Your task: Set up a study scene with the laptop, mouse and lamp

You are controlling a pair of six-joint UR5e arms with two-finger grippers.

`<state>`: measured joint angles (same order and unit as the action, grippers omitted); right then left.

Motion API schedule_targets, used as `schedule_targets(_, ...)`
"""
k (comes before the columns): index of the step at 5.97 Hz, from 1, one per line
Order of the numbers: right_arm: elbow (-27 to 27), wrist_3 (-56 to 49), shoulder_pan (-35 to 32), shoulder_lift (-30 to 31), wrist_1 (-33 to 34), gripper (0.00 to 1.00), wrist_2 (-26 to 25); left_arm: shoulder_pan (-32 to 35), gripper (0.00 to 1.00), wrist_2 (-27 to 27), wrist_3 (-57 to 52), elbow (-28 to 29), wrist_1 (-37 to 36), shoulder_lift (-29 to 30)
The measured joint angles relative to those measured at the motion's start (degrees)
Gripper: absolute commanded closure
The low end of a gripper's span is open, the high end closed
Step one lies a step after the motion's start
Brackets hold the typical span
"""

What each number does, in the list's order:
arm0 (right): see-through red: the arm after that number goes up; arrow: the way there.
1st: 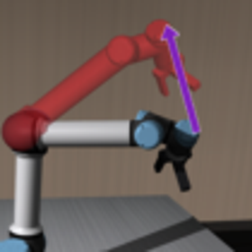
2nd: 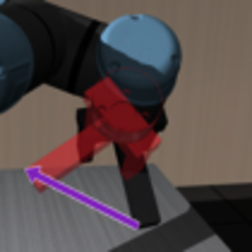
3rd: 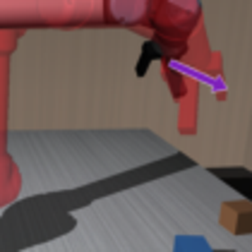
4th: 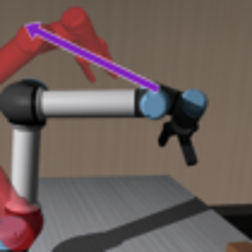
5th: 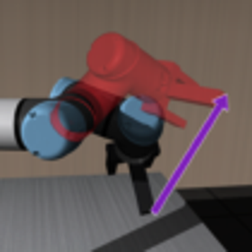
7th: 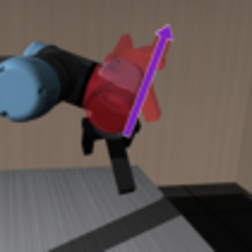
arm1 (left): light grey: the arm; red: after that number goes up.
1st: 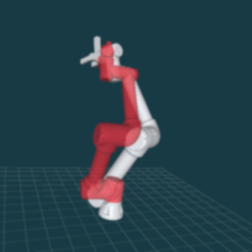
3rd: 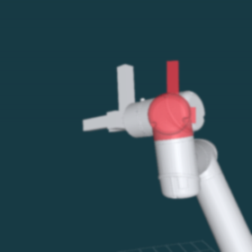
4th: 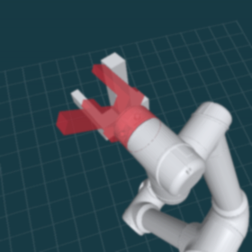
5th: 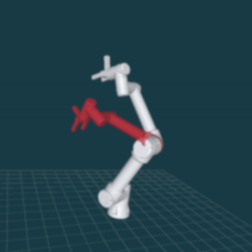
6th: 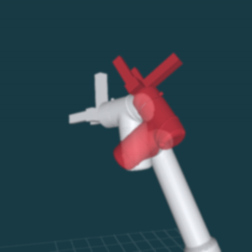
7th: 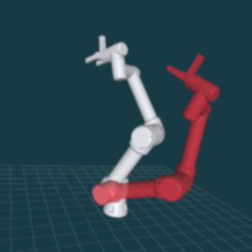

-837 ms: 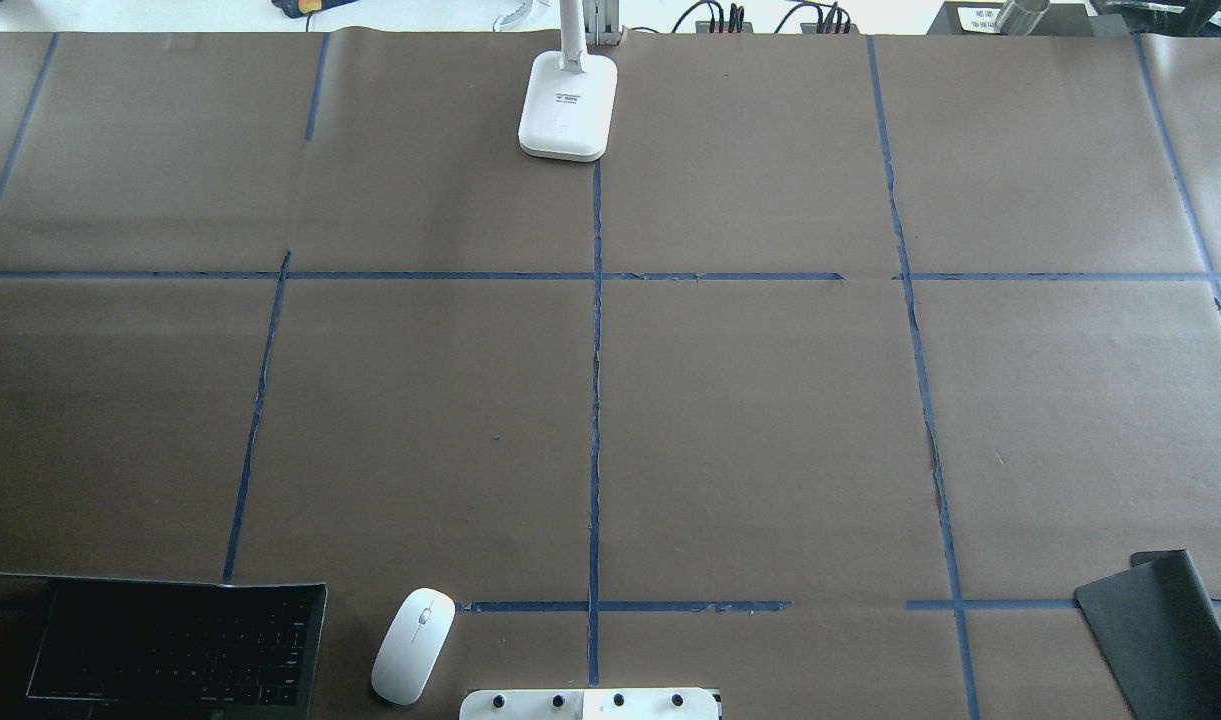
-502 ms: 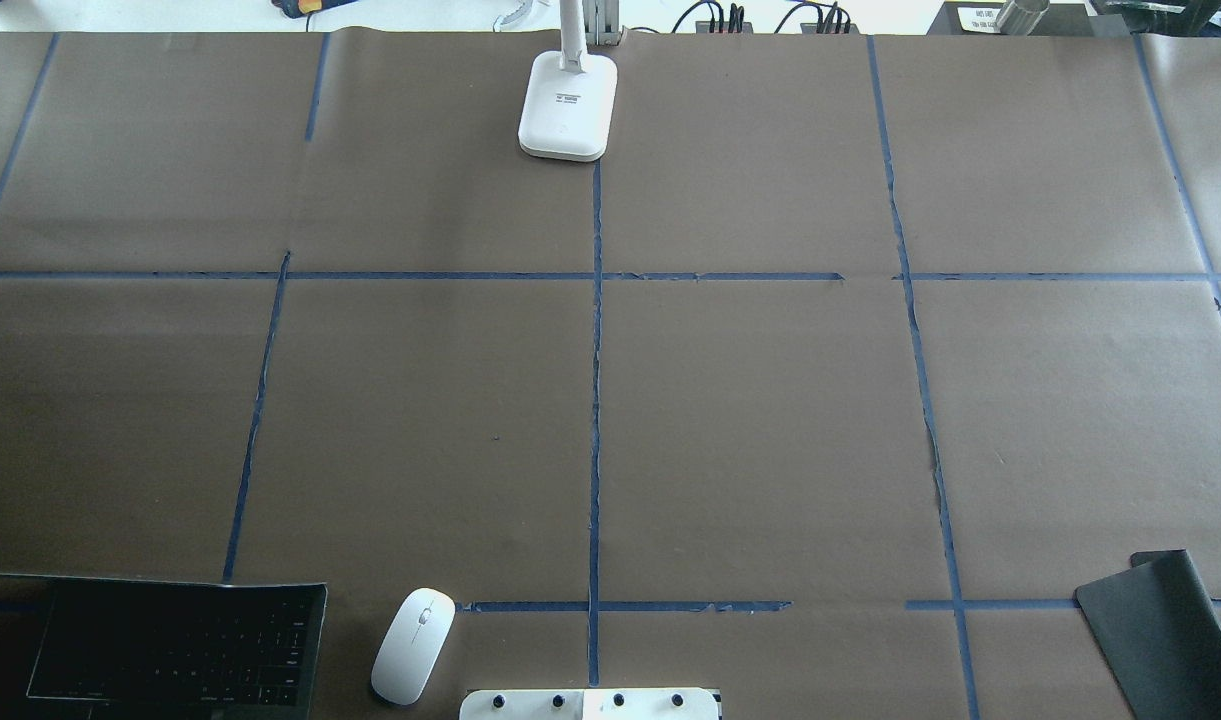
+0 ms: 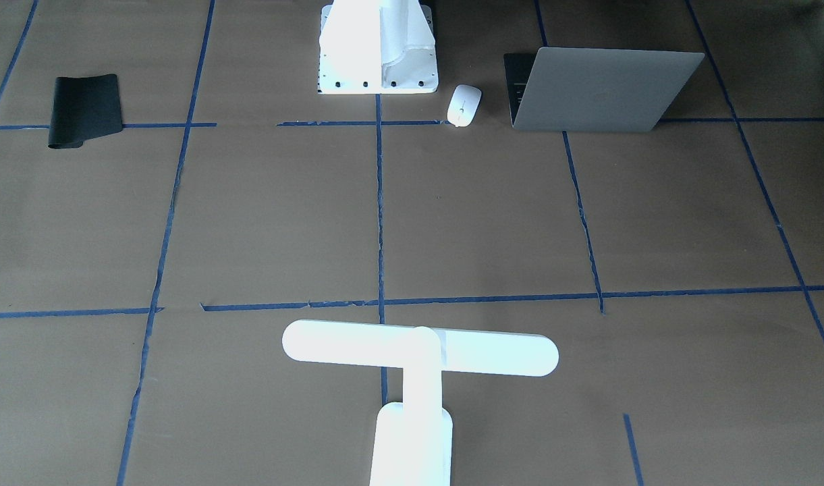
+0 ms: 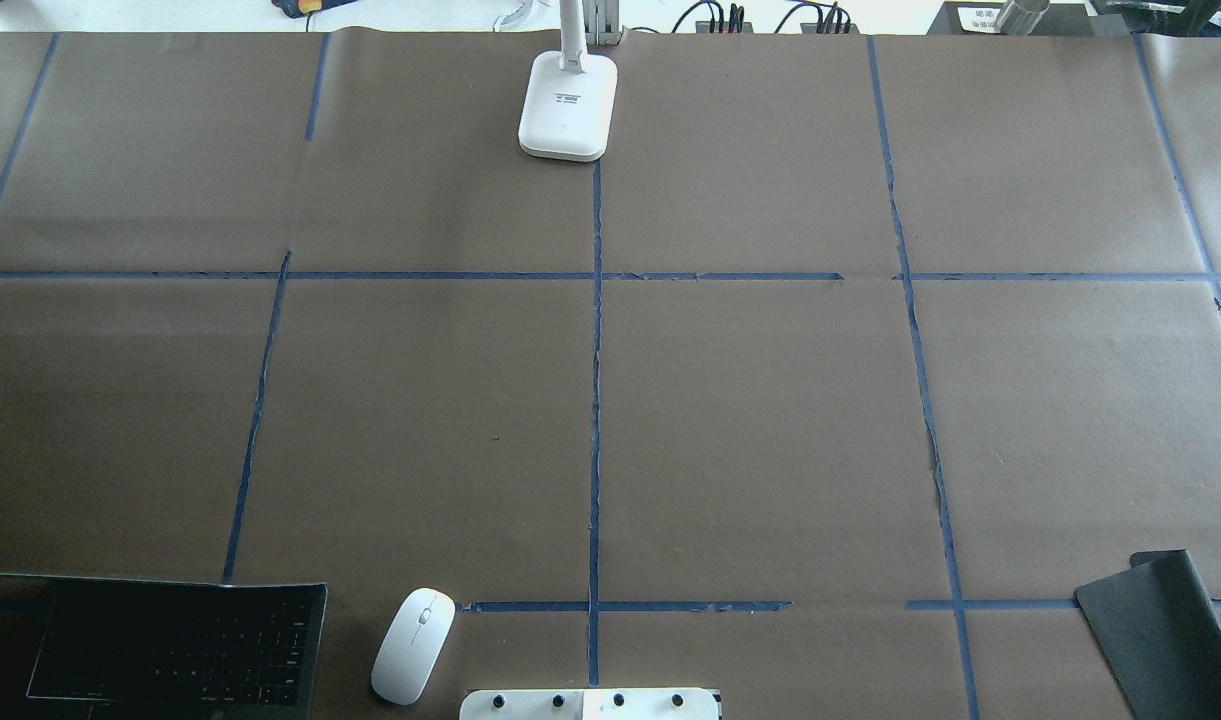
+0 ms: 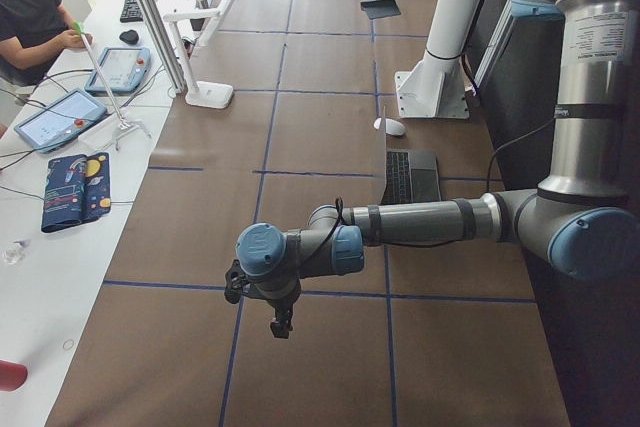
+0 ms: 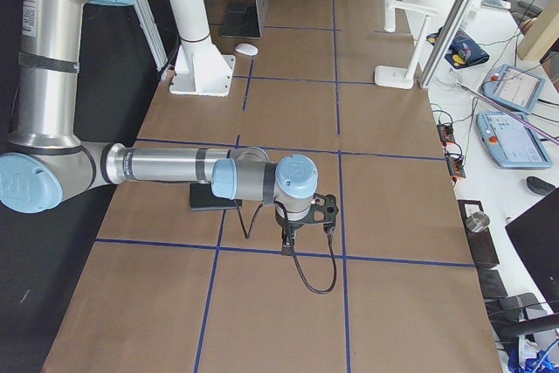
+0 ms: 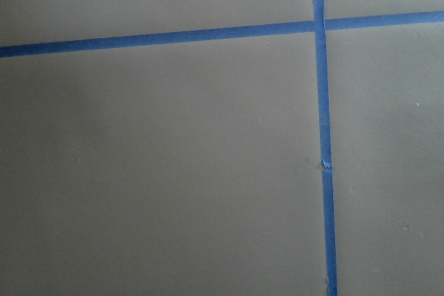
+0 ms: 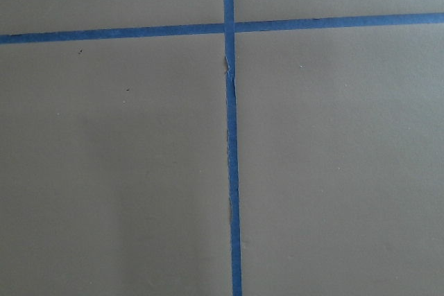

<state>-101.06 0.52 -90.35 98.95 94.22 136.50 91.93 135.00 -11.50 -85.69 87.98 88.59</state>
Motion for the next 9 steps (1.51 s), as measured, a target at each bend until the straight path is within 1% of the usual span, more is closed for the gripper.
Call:
schedule_targets(4, -0.3, 0.0, 0.0, -0.4, -0.1, 0.00, 0.0, -0.2, 0.00, 0.5, 0.3, -1.2, -0.2, 1.9)
schedule_targets(6, -0.3, 0.0, 0.0, -0.6, -0.1, 0.00, 0.0, -0.4, 0.00, 2.7, 3.4, -0.9, -0.8, 5.7)
schedule_targets(7, -0.3, 0.0, 0.0, -0.7, -0.1, 0.00, 0.0, -0.4, 0.00, 2.9, 5.2, -0.9, -0.7, 7.2)
schedule_targets(8, -0.3, -0.1, 0.0, -0.6, -0.1, 0.00, 0.0, -0.4, 0.00, 2.9, 6.2, -2.0, -0.8, 7.6)
schedule_targets(9, -0.3, -0.1, 0.0, -0.7, -0.1, 0.00, 0.0, -0.5, 0.00, 3.0, 8.6, -5.3, -1.1, 6.6)
